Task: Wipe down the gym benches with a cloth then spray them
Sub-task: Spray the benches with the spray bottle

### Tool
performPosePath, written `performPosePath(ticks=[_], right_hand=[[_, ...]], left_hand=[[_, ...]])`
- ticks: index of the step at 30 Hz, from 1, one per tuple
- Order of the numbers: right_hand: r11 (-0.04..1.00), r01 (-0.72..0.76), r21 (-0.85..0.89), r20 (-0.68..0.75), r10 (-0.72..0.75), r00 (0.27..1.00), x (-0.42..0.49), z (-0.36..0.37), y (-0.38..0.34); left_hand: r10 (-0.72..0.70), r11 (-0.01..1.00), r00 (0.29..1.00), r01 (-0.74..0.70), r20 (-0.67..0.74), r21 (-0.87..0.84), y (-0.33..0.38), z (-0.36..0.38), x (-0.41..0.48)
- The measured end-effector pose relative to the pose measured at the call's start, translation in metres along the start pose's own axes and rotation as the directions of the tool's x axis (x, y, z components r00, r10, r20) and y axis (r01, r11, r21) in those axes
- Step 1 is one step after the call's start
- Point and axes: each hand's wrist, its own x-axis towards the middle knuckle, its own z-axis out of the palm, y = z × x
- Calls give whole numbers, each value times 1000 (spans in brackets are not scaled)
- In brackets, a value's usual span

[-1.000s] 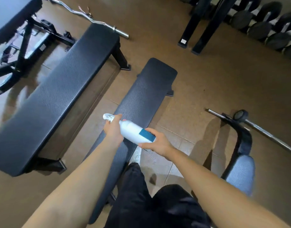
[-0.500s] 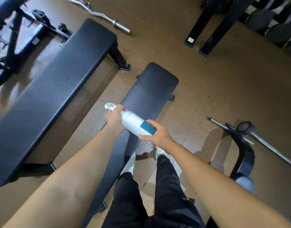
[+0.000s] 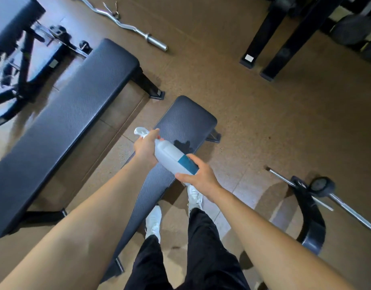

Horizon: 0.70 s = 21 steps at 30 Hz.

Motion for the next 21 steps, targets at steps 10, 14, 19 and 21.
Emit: performPosePath(ticks=[10, 14, 19, 21], right_hand=[[998, -34, 43, 87, 30, 996, 19, -39, 10], [1000, -10, 22, 174, 6, 985, 13, -33, 3], [999, -40, -14, 178, 42, 983, -2, -6, 8], [994, -104, 31, 169, 97, 981, -11, 8, 11]], left_hand=[[15, 1000, 999, -16, -40, -22, -10, 30, -6], [-31, 998, 994, 24, -108, -60, -13, 9, -6], [18, 996, 993, -28, -117, -86, -21, -24, -20], [57, 991, 998, -58, -4, -118, -30, -41, -31]])
